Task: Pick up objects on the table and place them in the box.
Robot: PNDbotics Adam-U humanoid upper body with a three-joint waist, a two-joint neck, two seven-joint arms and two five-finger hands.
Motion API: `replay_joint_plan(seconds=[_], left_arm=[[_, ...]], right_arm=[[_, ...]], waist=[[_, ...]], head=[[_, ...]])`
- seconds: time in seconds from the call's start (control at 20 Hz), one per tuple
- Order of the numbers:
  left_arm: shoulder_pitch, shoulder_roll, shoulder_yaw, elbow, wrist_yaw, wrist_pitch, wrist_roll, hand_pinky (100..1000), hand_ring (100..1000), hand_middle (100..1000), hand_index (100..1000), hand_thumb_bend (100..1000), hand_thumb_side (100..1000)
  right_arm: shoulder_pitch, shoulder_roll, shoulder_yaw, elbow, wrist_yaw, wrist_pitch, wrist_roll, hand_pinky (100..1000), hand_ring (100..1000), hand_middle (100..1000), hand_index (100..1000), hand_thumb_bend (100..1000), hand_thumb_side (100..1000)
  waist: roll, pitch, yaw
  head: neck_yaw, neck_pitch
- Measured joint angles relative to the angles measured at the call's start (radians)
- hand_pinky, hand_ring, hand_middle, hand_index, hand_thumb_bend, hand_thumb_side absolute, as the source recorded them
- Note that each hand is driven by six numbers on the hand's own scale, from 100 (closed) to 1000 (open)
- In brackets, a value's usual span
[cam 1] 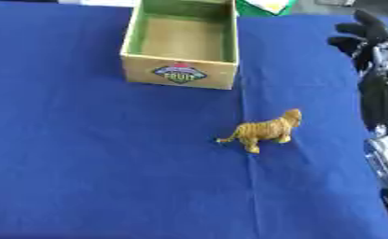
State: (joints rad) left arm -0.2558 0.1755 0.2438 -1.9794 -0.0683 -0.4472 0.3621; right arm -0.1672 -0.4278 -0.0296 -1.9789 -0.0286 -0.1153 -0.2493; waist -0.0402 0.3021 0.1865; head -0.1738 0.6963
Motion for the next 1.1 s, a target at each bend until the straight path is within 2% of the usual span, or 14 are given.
replay_joint_plan(seconds=[0.3, 0.5, 0.75, 0.9, 0.95, 1.1], left_arm=[[0.001, 0.000, 0.000, 0.000, -0.002, 0.000, 0.000, 443, 474, 501, 677, 100, 583], [0.004, 0.001, 0.000, 0.000, -0.003, 0.000, 0.000, 443, 474, 501, 677, 100, 583], [0.012, 0.003, 0.000, 0.000, -0.007, 0.000, 0.000, 443, 473, 500, 677, 100, 583], [0.017, 0.011, 0.000, 0.000, -0.011, 0.000, 0.000, 443, 473, 500, 677, 100, 584], [0.018, 0.011, 0.000, 0.000, -0.011, 0.000, -0.001, 443, 473, 500, 677, 100, 584], [0.018, 0.011, -0.001, 0.000, -0.011, 0.001, -0.002, 443, 473, 500, 677, 100, 584]], right_arm=[[0.000, -0.005, 0.002, 0.000, 0.004, 0.001, 0.002, 884, 766, 767, 924, 100, 968], [-0.026, -0.056, 0.006, 0.000, 0.042, -0.004, 0.022, 865, 780, 794, 911, 100, 1000], [-0.075, -0.167, 0.012, 0.000, 0.115, -0.008, 0.089, 847, 792, 798, 871, 302, 1000], [-0.103, -0.239, 0.031, 0.000, 0.159, 0.003, 0.133, 845, 801, 794, 860, 350, 1000], [-0.112, -0.263, 0.041, 0.000, 0.175, 0.009, 0.148, 846, 806, 786, 858, 398, 1000], [-0.136, -0.334, 0.071, -0.001, 0.218, 0.025, 0.193, 853, 824, 783, 866, 468, 1000]], waist=[[0.001, 0.000, 0.000], [-0.001, -0.001, -0.001], [-0.010, -0.006, -0.004], [-0.013, -0.007, -0.006], [-0.013, -0.007, -0.006], [-0.012, -0.008, -0.003]], head=[[0.004, -0.003], [0.007, -0.003], [0.014, -0.003], [0.017, -0.003], [0.017, -0.003], [0.017, -0.003]])
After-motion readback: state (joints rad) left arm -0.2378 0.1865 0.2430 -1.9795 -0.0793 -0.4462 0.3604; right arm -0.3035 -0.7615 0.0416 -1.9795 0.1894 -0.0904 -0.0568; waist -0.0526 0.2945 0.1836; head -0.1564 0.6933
